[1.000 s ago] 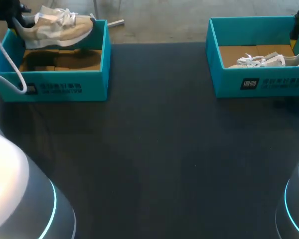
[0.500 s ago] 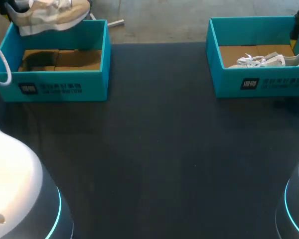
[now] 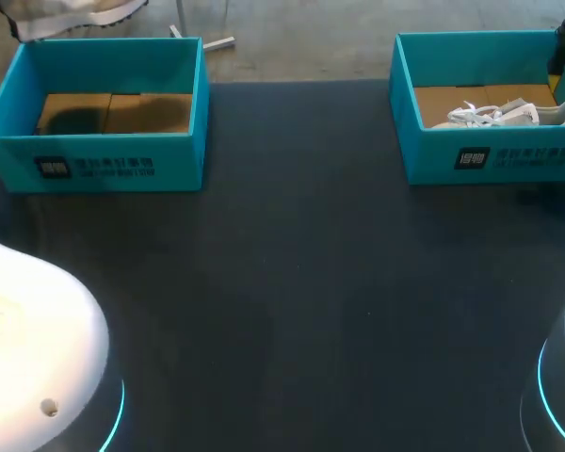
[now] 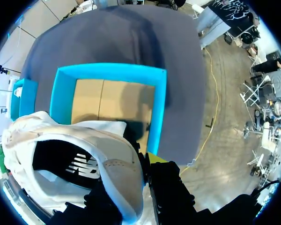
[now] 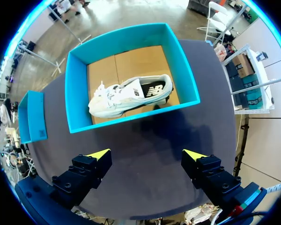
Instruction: Take the shoe out of the shoebox, open the shoe tongue, remove and reinsert the insole, then place the shoe into the shoebox
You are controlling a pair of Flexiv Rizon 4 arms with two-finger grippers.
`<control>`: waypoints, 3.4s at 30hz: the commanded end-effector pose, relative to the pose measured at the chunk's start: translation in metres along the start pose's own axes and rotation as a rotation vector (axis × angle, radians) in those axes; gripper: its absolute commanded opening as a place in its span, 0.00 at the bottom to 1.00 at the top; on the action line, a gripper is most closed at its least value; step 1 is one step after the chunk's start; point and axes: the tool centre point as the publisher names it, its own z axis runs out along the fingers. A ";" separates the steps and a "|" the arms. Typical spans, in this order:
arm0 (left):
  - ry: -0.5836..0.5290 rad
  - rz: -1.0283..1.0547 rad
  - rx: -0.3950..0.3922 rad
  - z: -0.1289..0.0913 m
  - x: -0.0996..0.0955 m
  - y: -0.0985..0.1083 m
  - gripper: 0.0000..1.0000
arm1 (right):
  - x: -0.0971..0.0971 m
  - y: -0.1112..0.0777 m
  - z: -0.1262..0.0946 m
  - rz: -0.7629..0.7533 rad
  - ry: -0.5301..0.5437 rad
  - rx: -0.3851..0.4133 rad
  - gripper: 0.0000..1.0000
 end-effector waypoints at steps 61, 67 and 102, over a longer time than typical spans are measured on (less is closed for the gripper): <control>0.024 0.155 -0.055 -0.055 -0.083 -0.410 0.00 | 0.000 0.000 0.000 0.000 0.001 -0.001 1.00; 0.019 0.164 -0.024 -0.045 -0.100 -0.427 0.00 | 0.000 0.000 0.000 0.000 0.001 -0.001 1.00; 0.097 0.230 0.048 -0.004 -0.188 -0.461 0.00 | 0.000 0.000 0.000 0.000 0.001 -0.001 1.00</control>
